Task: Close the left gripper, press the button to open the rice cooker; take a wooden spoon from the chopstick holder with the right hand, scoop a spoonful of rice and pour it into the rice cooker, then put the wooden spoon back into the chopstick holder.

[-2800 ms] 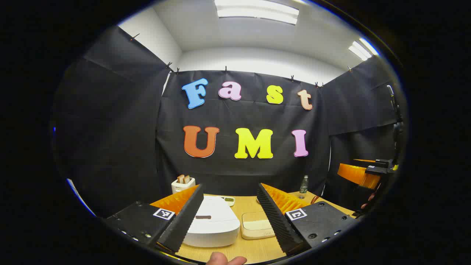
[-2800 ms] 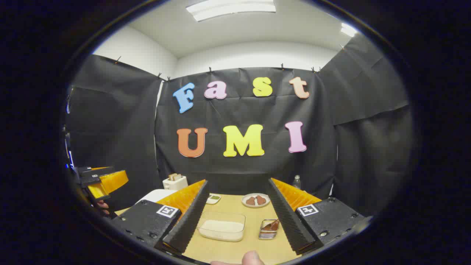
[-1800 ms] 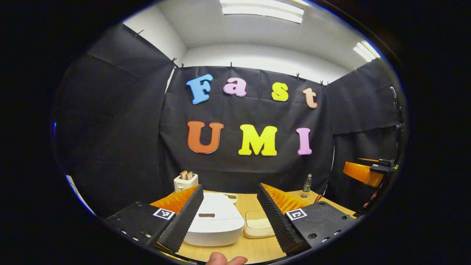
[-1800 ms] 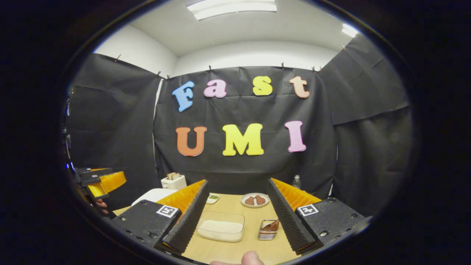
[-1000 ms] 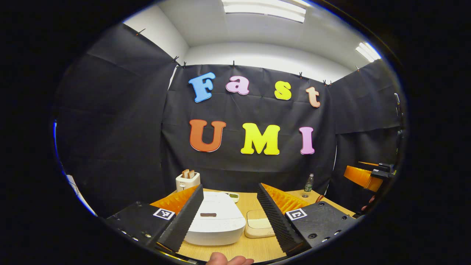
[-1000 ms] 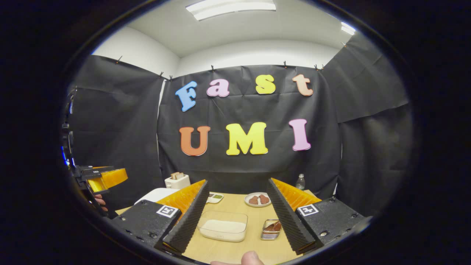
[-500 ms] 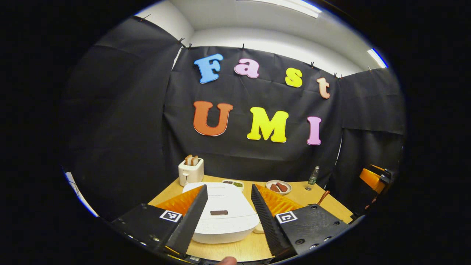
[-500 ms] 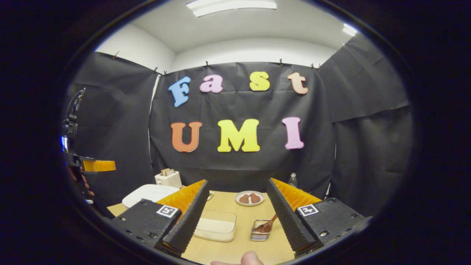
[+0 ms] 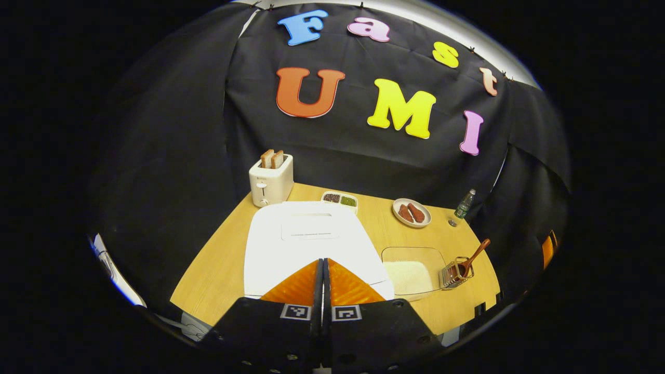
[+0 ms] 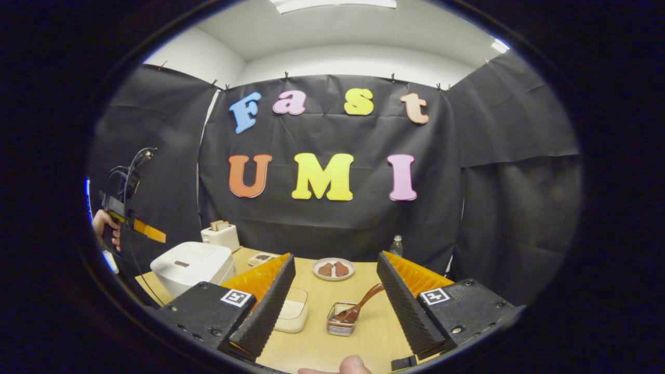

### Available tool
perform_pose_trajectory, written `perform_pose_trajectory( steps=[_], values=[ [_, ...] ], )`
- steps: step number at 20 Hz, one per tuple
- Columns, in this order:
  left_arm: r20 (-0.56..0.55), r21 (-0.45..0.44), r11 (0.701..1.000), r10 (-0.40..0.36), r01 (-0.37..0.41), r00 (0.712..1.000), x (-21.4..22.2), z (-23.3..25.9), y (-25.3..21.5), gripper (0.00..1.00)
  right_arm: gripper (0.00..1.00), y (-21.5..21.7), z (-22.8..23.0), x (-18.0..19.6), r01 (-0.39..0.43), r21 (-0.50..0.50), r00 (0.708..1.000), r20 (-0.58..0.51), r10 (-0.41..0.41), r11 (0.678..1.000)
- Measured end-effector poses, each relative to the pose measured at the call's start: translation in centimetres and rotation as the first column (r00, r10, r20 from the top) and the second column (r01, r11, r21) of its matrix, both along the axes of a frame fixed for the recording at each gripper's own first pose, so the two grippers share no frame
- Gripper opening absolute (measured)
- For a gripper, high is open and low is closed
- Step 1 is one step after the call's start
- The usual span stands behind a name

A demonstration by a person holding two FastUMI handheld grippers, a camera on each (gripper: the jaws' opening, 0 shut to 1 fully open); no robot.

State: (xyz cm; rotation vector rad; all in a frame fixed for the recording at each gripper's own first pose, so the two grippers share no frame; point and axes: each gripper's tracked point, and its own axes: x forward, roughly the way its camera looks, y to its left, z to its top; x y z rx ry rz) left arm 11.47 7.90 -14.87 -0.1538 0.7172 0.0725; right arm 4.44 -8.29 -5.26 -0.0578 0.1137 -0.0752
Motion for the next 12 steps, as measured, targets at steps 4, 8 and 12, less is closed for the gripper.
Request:
perform_pose_trajectory(
  steps=[4,8,12],
  values=[
    [-0.123,-0.019,0.999,0.026,-0.028,0.992,0.6,-3.0,0.0,0.0,1.0,-0.6,-1.2,0.1,-0.004,-0.001,1.0,-0.03,0.004,1.0],
    [-0.191,0.011,0.999,0.043,-0.042,0.981,1.1,-5.6,0.3,0.0,1.0,-1.9,-1.5,-0.1,0.015,-0.006,0.999,-0.038,-0.016,1.0],
    [-0.214,0.045,0.998,0.042,-0.033,0.976,0.6,-6.4,0.1,0.0,1.0,-2.6,-1.8,0.0,0.029,0.011,0.999,-0.041,-0.029,1.0]
  ],
)
